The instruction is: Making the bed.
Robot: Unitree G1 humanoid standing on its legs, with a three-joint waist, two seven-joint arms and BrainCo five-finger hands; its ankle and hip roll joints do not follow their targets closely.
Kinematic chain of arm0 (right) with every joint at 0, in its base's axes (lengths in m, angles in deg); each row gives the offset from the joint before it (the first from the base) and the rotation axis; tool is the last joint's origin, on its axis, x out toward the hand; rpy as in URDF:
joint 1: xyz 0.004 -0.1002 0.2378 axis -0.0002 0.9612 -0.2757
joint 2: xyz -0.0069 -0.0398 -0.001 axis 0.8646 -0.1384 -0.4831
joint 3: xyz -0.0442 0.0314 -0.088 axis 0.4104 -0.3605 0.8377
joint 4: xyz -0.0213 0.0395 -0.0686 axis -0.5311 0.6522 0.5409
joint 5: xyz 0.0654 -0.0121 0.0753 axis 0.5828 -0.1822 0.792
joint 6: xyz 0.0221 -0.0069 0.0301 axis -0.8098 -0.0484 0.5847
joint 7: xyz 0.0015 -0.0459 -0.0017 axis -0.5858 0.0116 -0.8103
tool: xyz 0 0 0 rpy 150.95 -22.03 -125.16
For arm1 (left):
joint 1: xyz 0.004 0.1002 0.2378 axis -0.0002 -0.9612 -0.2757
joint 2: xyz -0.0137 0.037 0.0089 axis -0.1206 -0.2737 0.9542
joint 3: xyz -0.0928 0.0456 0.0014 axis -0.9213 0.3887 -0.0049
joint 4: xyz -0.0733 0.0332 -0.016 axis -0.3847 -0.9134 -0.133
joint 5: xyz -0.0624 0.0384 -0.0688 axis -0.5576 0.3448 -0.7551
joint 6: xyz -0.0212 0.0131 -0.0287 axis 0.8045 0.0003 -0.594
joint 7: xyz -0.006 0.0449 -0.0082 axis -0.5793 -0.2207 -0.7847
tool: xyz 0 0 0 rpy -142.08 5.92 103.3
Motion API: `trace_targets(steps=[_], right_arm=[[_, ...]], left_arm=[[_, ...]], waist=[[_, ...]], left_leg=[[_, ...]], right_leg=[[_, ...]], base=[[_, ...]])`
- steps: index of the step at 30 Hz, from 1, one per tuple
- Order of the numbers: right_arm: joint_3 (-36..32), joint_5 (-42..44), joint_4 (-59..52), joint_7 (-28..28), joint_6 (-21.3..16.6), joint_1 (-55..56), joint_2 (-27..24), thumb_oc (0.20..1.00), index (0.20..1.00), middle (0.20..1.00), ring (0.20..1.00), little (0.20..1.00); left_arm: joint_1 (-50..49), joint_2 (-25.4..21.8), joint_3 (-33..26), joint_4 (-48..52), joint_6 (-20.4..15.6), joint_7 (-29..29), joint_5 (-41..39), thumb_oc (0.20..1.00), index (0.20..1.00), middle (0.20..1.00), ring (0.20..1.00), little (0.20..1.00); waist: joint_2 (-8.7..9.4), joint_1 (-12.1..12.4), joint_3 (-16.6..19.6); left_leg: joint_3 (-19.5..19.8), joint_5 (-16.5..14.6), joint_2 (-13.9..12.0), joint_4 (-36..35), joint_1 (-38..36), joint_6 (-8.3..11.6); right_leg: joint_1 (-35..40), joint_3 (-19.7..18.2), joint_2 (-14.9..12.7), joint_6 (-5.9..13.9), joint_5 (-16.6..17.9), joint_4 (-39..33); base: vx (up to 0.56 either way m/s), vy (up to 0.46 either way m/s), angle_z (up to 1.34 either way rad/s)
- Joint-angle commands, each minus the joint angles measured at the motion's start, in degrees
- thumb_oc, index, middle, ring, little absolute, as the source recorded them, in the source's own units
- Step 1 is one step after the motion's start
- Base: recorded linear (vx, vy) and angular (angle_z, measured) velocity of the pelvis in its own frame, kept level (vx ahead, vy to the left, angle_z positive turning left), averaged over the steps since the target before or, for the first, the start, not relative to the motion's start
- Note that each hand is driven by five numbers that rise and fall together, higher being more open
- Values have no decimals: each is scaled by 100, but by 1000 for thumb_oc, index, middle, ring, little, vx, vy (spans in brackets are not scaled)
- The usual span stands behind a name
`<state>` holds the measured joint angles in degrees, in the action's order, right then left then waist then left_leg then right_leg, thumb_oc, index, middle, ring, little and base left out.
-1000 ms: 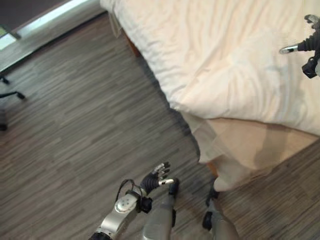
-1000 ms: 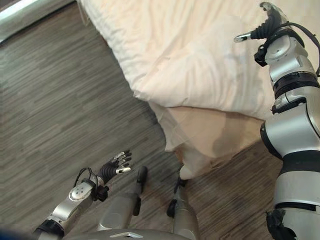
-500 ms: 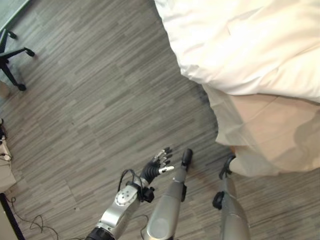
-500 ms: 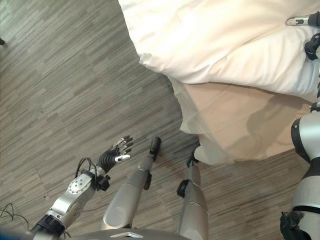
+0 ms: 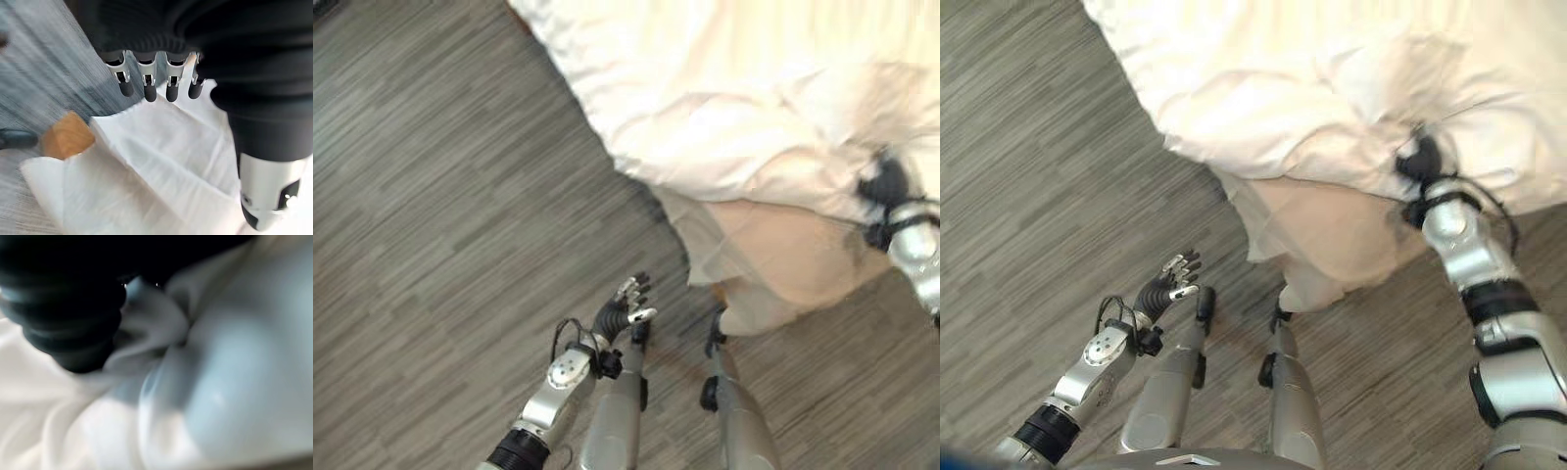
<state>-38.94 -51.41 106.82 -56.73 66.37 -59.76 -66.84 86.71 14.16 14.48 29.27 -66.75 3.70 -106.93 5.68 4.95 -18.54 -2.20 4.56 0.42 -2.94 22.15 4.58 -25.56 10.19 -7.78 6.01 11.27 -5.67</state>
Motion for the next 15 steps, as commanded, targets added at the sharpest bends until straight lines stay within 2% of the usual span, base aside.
trace_targets(steps=[1, 2, 3, 4, 6, 7, 8, 14, 15], right_arm=[[467, -238, 1827, 998, 725, 2467, 1292, 200, 200, 200, 200, 200], [464, -239, 1829, 997, 723, 2467, 1296, 200, 200, 200, 200, 200], [295, -14, 2243, 1040, 779, 2851, 1853, 200, 200, 200, 200, 200], [295, -14, 2245, 1039, 778, 2849, 1856, 200, 200, 200, 200, 200], [119, 302, 2981, 1168, 855, 3359, 2450, 200, 200, 200, 200, 200], [121, 302, 2986, 1167, 851, 3359, 2455, 200, 200, 200, 200, 200], [62, 489, 3312, 1235, 876, 3525, 2732, 200, 200, 200, 200, 200], [-398, 1194, 3897, 1204, 946, 3619, 3099, 200, 200, 200, 200, 200], [-397, 1193, 3898, 1204, 946, 3620, 3099, 329, 329, 329, 329, 329]], left_arm=[[-13, 60, -199, 78, -287, 178, 216, 1000, 1000, 1000, 1000, 1000], [-11, 56, -196, 77, -288, 178, 216, 1000, 1000, 1000, 1000, 1000], [-76, 33, -263, 66, -265, 187, 201, 1000, 1000, 1000, 1000, 1000], [-75, 29, -264, 67, -264, 187, 200, 1000, 1000, 1000, 1000, 1000], [-194, 40, -331, 7, -227, 127, 199, 1000, 1000, 1000, 1000, 1000], [-199, 35, -332, 11, -226, 127, 199, 1000, 1000, 1000, 1000, 1000], [-288, 39, -371, 0, -208, 99, 191, 1000, 1000, 1000, 1000, 1000], [-532, 88, -424, -140, -119, -67, 38, 1000, 1000, 1000, 1000, 1000], [-533, 88, -424, -140, -119, -67, 38, 1000, 1000, 1000, 1000, 1000]], waist=[[-348, -223, -348], [-343, -223, -340], [-304, -314, -236], [-299, -316, -227], [-253, -432, -34], [-249, -429, -46], [-271, -480, 60], [-352, -557, 384], [-352, -556, 382]], left_leg=[[237, 290, 168, -206, -218, -34], [238, 304, 173, -206, -201, -36], [192, 219, 176, -206, -425, -76], [192, 234, 180, -206, -406, -77], [130, 112, 199, -206, -754, -159], [128, 109, 199, -206, -771, -160], [115, 58, 212, -206, -957, -201], [1, -87, 240, -206, -1397, -302], [0, -89, 240, -206, -1401, -302]], right_leg=[[639, -280, 97, 385, -96, 67], [623, -280, 93, 385, -86, 67], [798, -347, 100, 379, -140, 67], [781, -348, 96, 379, -129, 67], [1091, -428, 86, 366, -186, 68], [1107, -429, 85, 366, -189, 67], [1254, -461, 77, 355, -240, 121], [1605, -599, 70, 351, -296, 131], [1608, -600, 70, 351, -296, 131]], base=[[53, 37, -6], [79, 39, -13], [33, 21, -16], [70, 36, -14], [72, 40, -11], [77, 61, -3], [33, 39, 1], [25, 61, -8], [7, 39, -24]])
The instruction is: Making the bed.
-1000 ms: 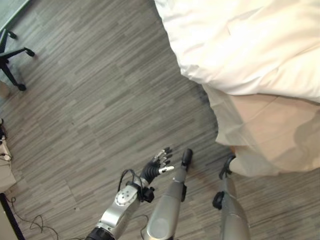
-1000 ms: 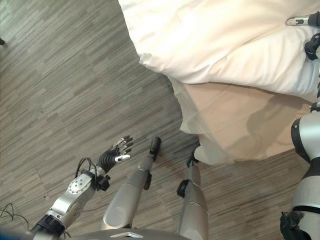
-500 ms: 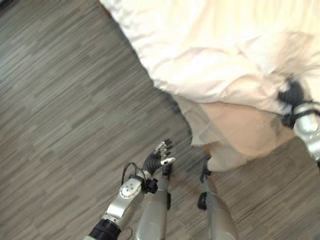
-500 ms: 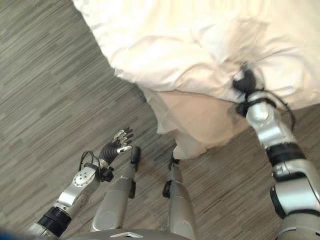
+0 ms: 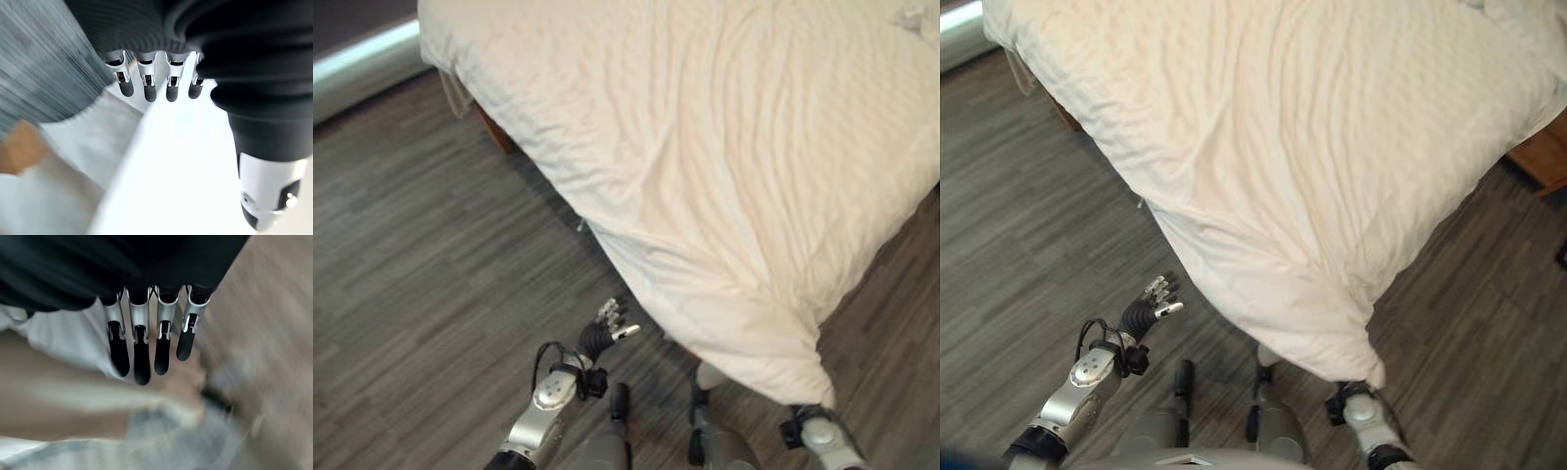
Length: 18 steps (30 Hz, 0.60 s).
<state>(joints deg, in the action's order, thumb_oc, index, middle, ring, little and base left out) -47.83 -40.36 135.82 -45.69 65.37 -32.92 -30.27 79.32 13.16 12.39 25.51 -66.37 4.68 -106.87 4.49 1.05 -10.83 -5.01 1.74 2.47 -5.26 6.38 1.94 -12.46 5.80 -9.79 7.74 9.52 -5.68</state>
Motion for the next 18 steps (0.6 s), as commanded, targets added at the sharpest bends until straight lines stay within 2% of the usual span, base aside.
trace_targets(steps=[1, 6, 8, 11, 12, 13, 15, 18], right_arm=[[478, 83, 1019, 57, 1055, 920, -584, 1000, 1000, 1000, 1000, 1000], [286, 306, 875, 133, 1052, 825, -821, 1000, 1000, 1000, 1000, 1000], [435, 423, 834, 741, 1160, 790, -1213, 1000, 1000, 1000, 1000, 1000], [192, 961, 732, 1427, 1252, 1113, -1785, 1000, 1000, 1000, 1000, 1000], [188, 954, 325, 2006, 1337, 1617, -2234, 1000, 1000, 1000, 1000, 1000], [182, 954, 310, 2009, 1345, 1633, -2240, 1000, 1000, 1000, 1000, 1000], [203, 818, 146, 2559, 1425, 2243, -2687, 1000, 1000, 1000, 1000, 1000], [-39, 281, 255, 2964, 1553, 2851, -3258, 1000, 1000, 1000, 1000, 1000]], left_arm=[[174, 173, -201, 197, -142, -190, 52, 1000, 1000, 1000, 1000, 1000], [142, 150, -193, 120, -85, -310, 59, 1000, 1000, 1000, 1000, 1000], [204, 95, -161, 43, 3, -532, 2, 1000, 1000, 1000, 1000, 1000], [251, 24, -161, -43, 87, -817, -90, 1000, 1000, 1000, 1000, 1000], [249, -114, -150, 3, 115, -1000, -137, 1000, 1000, 1000, 1000, 1000], [243, -112, -146, 5, 116, -1000, -138, 1000, 1000, 1000, 1000, 1000], [246, -219, -81, 31, 139, -1185, -182, 1000, 1000, 1000, 1000, 1000], [347, -267, 51, 64, 153, -1250, -109, 1000, 1000, 1000, 1000, 1000]], waist=[[-246, -174, -322], [-235, -213, -93], [-136, -195, 41], [-21, -215, 186], [79, -244, 273], [75, -242, 277], [147, -283, 353], [228, -341, 421]], left_leg=[[268, 179, 37, 26, 127, -51], [174, 99, 56, 26, -85, -81], [138, 65, 51, 26, -207, -77], [81, 39, 29, 26, -303, -53], [64, 27, 16, 26, -351, -33], [65, 26, 17, 26, -354, -33], [65, 4, 6, 26, -420, -18], [64, -33, 11, 26, -526, -23]], right_leg=[[334, -183, 271, 181, -126, 134], [474, -268, 254, 204, -116, 181], [572, -276, 263, 212, -116, 187], [650, -305, 274, 230, -106, 182], [707, -314, 286, 242, -110, 181], [710, -313, 286, 242, -111, 179], [766, -308, 290, 256, -121, 188], [871, -283, 279, 276, -127, 196]], base=[[11, 36, -18], [3, 15, -5], [0, -31, -12], [2, -36, -13], [5, -39, -14], [11, -39, -15], [8, -9, -5], [12, -5, -3]])
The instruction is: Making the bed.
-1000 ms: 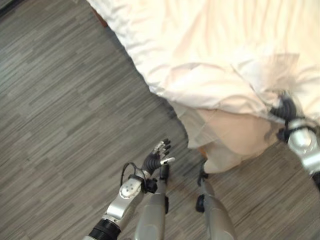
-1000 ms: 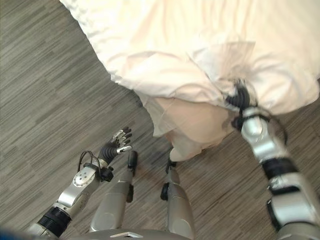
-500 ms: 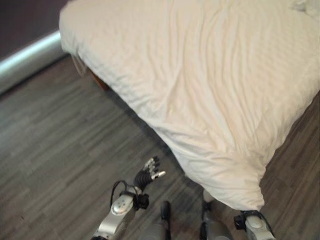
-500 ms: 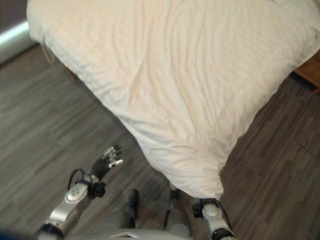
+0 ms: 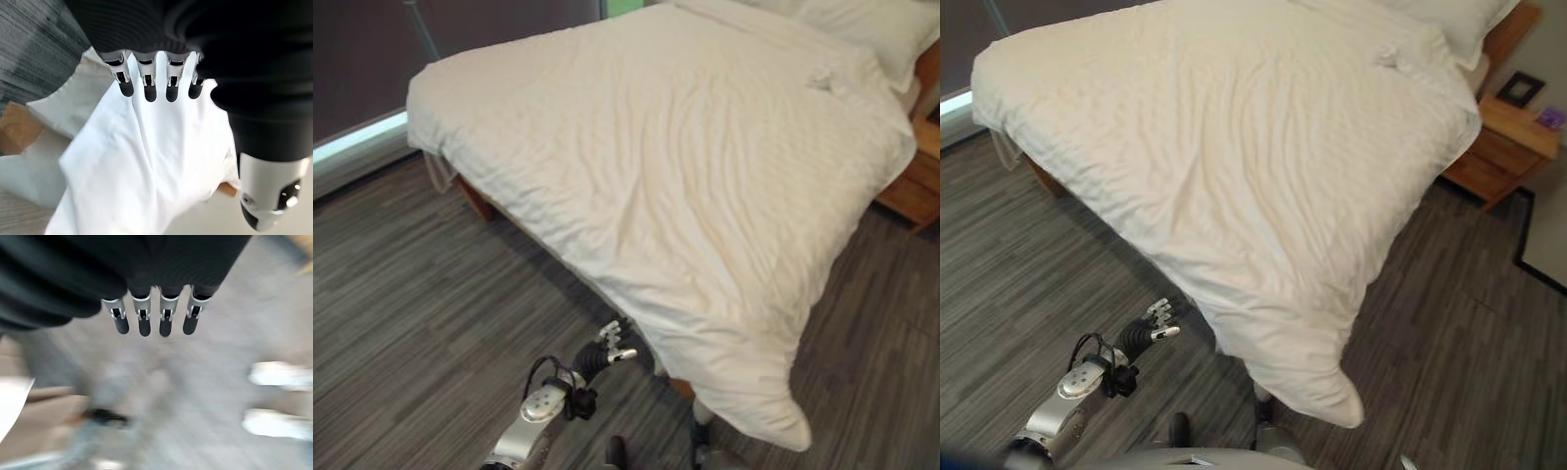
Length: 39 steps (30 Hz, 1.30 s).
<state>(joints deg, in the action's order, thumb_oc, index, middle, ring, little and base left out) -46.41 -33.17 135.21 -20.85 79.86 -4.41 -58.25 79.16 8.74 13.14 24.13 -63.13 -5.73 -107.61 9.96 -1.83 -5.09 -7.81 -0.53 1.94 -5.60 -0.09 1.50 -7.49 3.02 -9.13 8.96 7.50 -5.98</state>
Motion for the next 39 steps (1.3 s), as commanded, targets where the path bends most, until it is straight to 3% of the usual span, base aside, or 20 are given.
trace_targets(steps=[1, 3, 5, 6, 7, 8, 11, 13, 15, 18, 24, 31, 39], right_arm=[[-190, -441, 313, 481, 103, 9, -462, 1000, 1000, 1000, 1000, 1000], [-702, -539, 211, 186, 23, 80, -865, 1000, 1000, 1000, 1000, 1000], [-1473, -377, -620, -118, -57, 296, -1296, 1000, 1000, 1000, 1000, 1000], [-2053, -259, -1680, -451, -120, 476, -1460, 893, 893, 893, 893, 893], [-2503, 13, -2537, -878, -216, 430, -1392, 200, 200, 200, 200, 200], [-2813, 502, -3162, -1228, -474, 231, -1168, 200, 200, 200, 200, 200], [-2656, 2155, -4337, -1518, -1144, -743, -146, 200, 200, 200, 200, 200], [-2365, 2790, -4831, -1567, -1333, -1355, 673, 200, 200, 200, 200, 200], [-1802, 3260, -5476, -1476, -1413, -1775, 1117, 200, 200, 200, 200, 200], [-571, 3788, -5758, -1140, -1124, -2334, 1254, 200, 200, 200, 200, 200], [564, 4118, -4985, -790, -806, -3372, 1292, 200, 200, 200, 200, 200], [1189, 4159, -4458, -545, -676, -3919, 1411, 200, 200, 200, 200, 200], [1282, 3305, -2697, -1029, -668, -4681, 1563, 200, 200, 200, 200, 200]], left_arm=[[364, 178, -19, 202, -171, -209, -34, 1000, 1000, 1000, 1000, 1000], [359, 145, -15, 225, -187, -134, -18, 1000, 1000, 1000, 1000, 1000], [318, 147, -91, 283, -215, -27, -5, 1000, 1000, 1000, 1000, 1000], [221, 178, -210, 351, -228, 54, 29, 1000, 1000, 1000, 1000, 1000], [74, 241, -385, 426, -247, 159, 59, 1000, 1000, 1000, 1000, 1000], [-15, 300, -487, 494, -321, 259, 44, 1000, 1000, 1000, 1000, 1000], [-70, 385, -446, 601, -426, 392, -41, 1000, 1000, 1000, 1000, 1000], [-95, 412, -407, 615, -362, 342, -68, 1000, 1000, 1000, 1000, 1000], [-156, 389, -335, 623, -316, 310, -45, 1000, 1000, 1000, 1000, 1000], [-313, 278, -207, 684, -254, 237, -51, 1000, 1000, 1000, 1000, 1000], [-290, 291, -81, 610, -309, 94, -120, 1000, 1000, 1000, 1000, 1000], [-200, 463, 24, 475, -375, 9, -108, 1000, 1000, 1000, 1000, 1000], [117, 571, 241, 381, -400, 97, -164, 1000, 1000, 1000, 1000, 1000]], waist=[[-324, -50, -153], [-305, -107, -149], [-321, -217, -174], [-341, -291, -192], [-380, -365, -190], [-428, -432, -191], [-545, -467, -277], [-616, -386, -350], [-697, -264, -445], [-870, -1, -606], [-1093, 320, -799], [-1156, 541, -889], [-1290, 698, -985]], left_leg=[[345, 193, 64, 60, 119, 21], [333, 198, 70, 60, 120, 15], [245, 196, 71, 60, 115, 16], [172, 186, 62, 60, 113, 12], [98, 173, 57, 60, 111, 6], [20, 154, 53, 60, 101, -12], [-85, 106, 43, 60, 111, -61], [-68, 127, 69, 60, 195, -91], [-34, 154, 104, 60, 283, -99], [27, 257, 155, 60, 497, -89], [116, 352, 213, 60, 780, -62], [42, 416, 193, 60, 945, -27], [179, 490, 186, 60, 1126, 17]], right_leg=[[377, -4, 214, 154, 74, 226], [358, -21, 205, 166, 87, 262], [310, -114, 207, 186, 126, 302], [280, -181, 214, 196, 144, 311], [246, -246, 219, 213, 164, 310], [210, -307, 220, 228, 190, 305], [93, -424, 229, 235, 217, 306], [4, -421, 208, 231, 231, 299], [-57, -390, 164, 234, 256, 260], [-176, -294, 90, 219, 319, 167], [-387, -108, 5, 241, 395, 115], [-527, -23, -15, 281, 480, 98], [-644, 73, -24, 214, 451, 98]], base=[[4, -1, -5], [0, 0, 0], [-32, 43, -17], [-28, 67, -42], [-21, 86, -55], [-15, 83, -50], [-53, 38, -42], [-72, -6, -31], [-78, -17, 18], [-107, -21, 22], [-63, -14, 13], [-10, -9, 3], [-1, -7, 1]])
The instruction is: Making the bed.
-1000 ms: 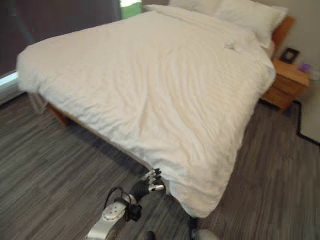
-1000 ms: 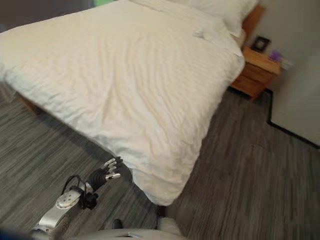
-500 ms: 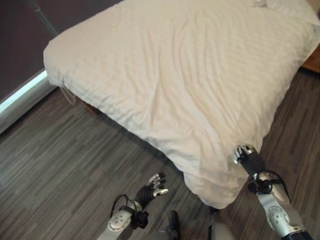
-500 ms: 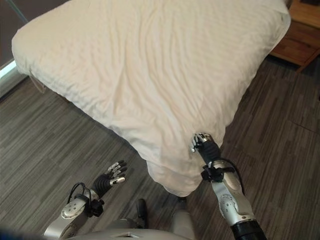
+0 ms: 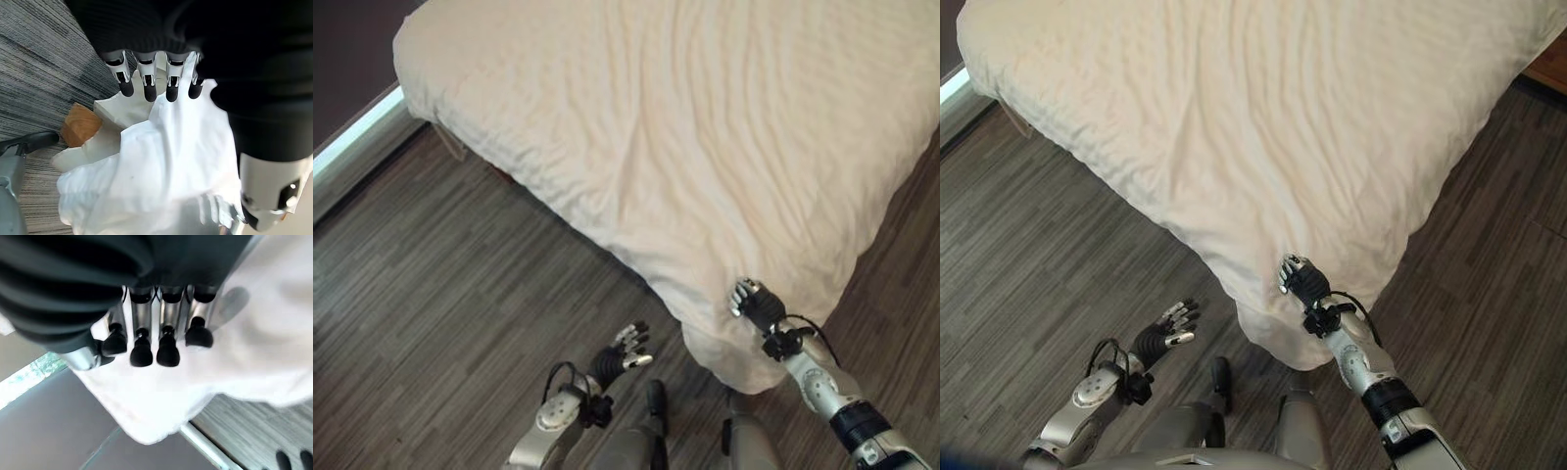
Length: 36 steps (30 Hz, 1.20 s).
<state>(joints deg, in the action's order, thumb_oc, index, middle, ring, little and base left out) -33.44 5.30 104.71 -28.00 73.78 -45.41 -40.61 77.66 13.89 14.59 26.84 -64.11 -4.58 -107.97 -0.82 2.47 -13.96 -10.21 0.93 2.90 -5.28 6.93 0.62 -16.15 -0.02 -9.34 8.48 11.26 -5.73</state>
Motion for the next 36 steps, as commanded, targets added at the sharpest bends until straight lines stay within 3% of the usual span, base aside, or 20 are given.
trace_targets(steps=[1, 5, 10, 17, 27, 32, 36], right_arm=[[28, -661, 565, -329, -8, -640, -176, 200, 200, 200, 200, 200], [250, -1171, 1600, -240, 205, -638, 72, 200, 200, 200, 200, 200], [30, -1346, 3048, -266, 340, -612, 596, 200, 200, 200, 200, 200], [-426, -1260, 3728, -238, 405, -14, 850, 200, 200, 200, 200, 200], [-938, -1559, 3955, -209, 414, 741, 402, 200, 200, 200, 200, 200], [-2055, -940, 4104, -360, 369, 1295, -54, 200, 200, 200, 200, 200], [-2955, -1530, 4857, -626, 367, 2067, -621, 200, 200, 200, 200, 200]], left_arm=[[291, 73, 108, 99, -297, -7, -144, 1000, 1000, 1000, 1000, 1000], [354, 168, 138, 28, -251, 3, -103, 1000, 1000, 1000, 1000, 1000], [478, 259, 175, 52, -211, -2, -160, 1000, 1000, 1000, 1000, 1000], [462, 355, 133, -4, -172, -15, -130, 1000, 1000, 1000, 1000, 1000], [334, 234, -25, 87, -159, -65, -131, 1000, 1000, 1000, 1000, 1000], [235, 166, -335, 104, -153, -48, -193, 1000, 1000, 1000, 1000, 1000], [-6, 36, -585, 194, -92, -182, -182, 1000, 1000, 1000, 1000, 1000]], waist=[[-226, 299, -110], [-272, 410, -175], [-346, 500, -204], [-337, 424, -229], [-190, 180, -222], [-93, -74, -218], [61, -248, -161]], left_leg=[[436, 354, 87, 28, 448, 108], [492, 386, 75, 28, 532, 118], [539, 384, 71, 28, 564, 118], [499, 355, 51, 28, 566, 109], [384, 315, 19, 28, 519, 114], [418, 270, 12, 28, 457, 117], [442, 256, -5, 28, 422, 114]], right_leg=[[206, 386, -1, 255, 75, 73], [162, 442, 25, 227, 39, 73], [150, 455, 44, 222, 4, 73], [124, 411, 77, 217, -17, 73], [100, 307, 124, 225, 6, 73], [148, 227, 131, 200, -30, 73], [194, 207, 160, 171, -29, 73]], base=[[0, -40, 1], [11, -34, 6], [8, -4, 3], [1, 1, 1], [6, 1, -6], [1, -2, -3], [0, 0, 0]])
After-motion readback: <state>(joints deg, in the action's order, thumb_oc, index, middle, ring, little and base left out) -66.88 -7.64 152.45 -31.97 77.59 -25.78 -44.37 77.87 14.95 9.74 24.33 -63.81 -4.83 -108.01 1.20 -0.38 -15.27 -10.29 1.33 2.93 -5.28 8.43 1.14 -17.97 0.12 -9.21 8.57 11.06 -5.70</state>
